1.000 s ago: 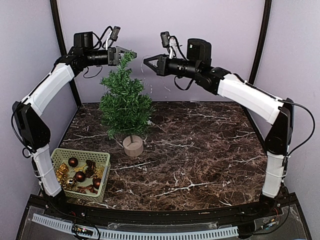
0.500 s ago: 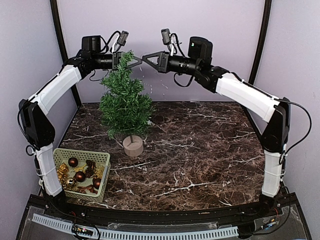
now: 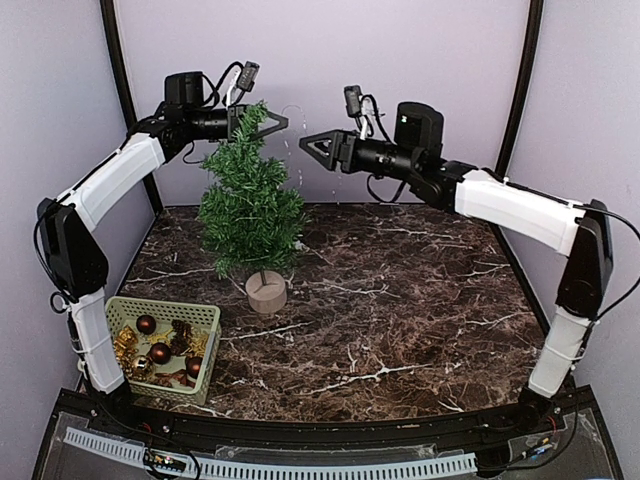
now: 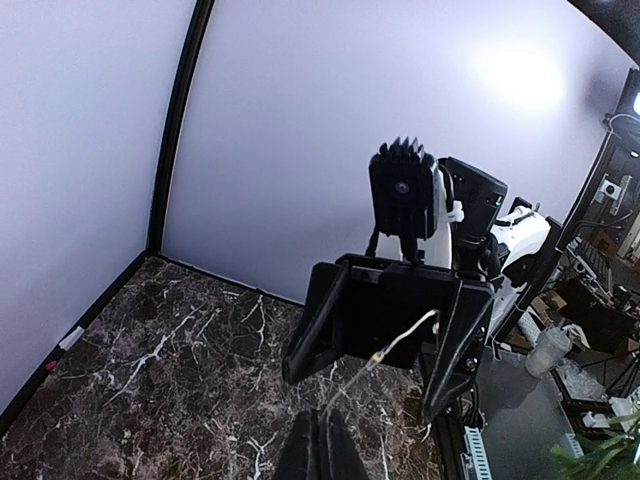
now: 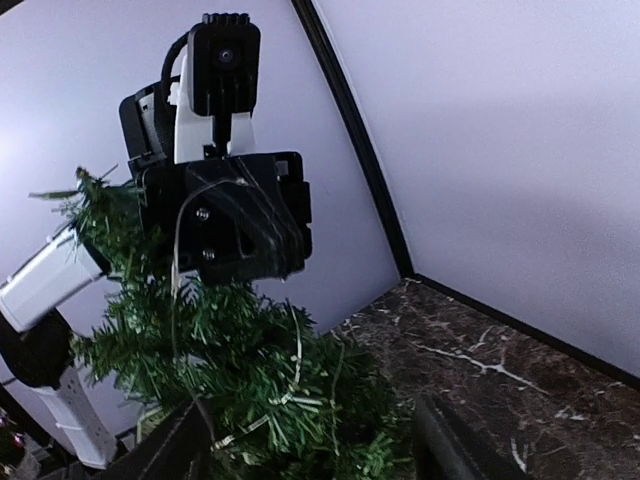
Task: Decorate the small christmas tree
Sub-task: Pass from the right arm to the left
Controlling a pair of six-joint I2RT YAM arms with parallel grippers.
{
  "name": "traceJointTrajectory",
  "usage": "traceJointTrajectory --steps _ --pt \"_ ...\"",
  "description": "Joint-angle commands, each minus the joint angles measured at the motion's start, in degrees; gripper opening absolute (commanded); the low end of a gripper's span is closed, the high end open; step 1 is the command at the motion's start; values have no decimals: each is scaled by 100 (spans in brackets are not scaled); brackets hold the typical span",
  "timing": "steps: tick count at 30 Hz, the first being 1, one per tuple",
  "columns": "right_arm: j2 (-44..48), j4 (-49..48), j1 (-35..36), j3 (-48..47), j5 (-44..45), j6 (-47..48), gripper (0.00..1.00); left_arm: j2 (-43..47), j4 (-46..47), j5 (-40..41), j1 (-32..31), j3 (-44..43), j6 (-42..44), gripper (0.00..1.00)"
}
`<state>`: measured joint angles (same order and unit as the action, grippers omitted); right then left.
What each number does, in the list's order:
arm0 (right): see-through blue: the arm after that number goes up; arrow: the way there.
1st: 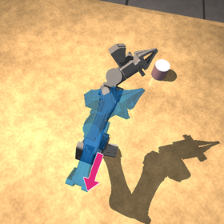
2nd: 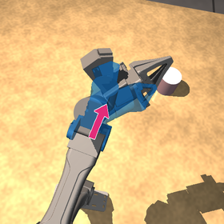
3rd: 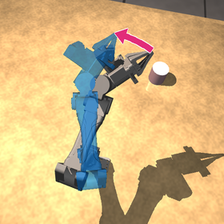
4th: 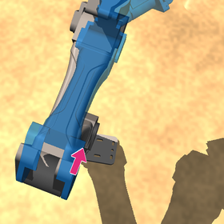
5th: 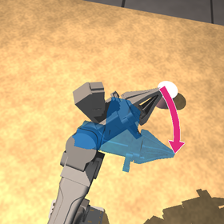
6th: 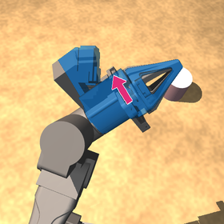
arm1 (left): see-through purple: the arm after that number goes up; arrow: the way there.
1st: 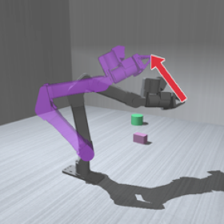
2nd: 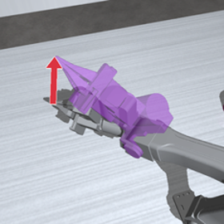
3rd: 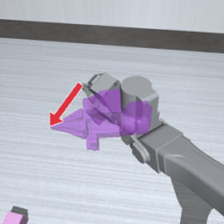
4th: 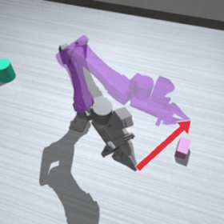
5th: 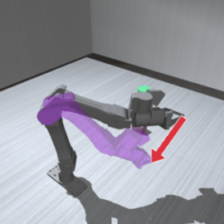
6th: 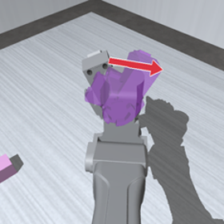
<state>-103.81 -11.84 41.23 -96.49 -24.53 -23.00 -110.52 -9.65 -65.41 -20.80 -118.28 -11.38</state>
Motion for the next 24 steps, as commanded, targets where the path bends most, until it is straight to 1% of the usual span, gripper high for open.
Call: traceJointTrajectory --steps 1,2,3,4,6,8,11,13,17,24 --pt "1103 -1186 -108 1339 959 -250 79 440 406 -27 -15 143 -91 0" --pt "1275 -1287 -111 1660 1094 -271 85 451 399 -36 -13 153 -90 0" --pt "1429 -1387 -119 1931 1203 -327 88 452 414 -35 -15 159 -100 0" --pt "1550 -1399 -136 2146 1256 -376 91 459 423 -32 -13 168 -103 0" --pt "1712 -1266 -147 2413 1352 -458 94 476 474 -26 -12 204 -130 0" --pt "1803 -1238 -142 2612 1281 -562 93 485 510 -23 -12 218 -144 0" --pt "1857 -1282 -133 2852 1027 -676 86 488 536 3 -12 224 -154 0" --pt "1858 -1270 -128 2897 884 -702 79 494 539 12 -12 224 -147 0" --pt "1789 -1251 -100 2855 761 -705 60 503 529 19 -13 226 -148 0" --pt "1671 -1367 -42 2737 693 -735 17 535 420 117 -14 237 -27 0"
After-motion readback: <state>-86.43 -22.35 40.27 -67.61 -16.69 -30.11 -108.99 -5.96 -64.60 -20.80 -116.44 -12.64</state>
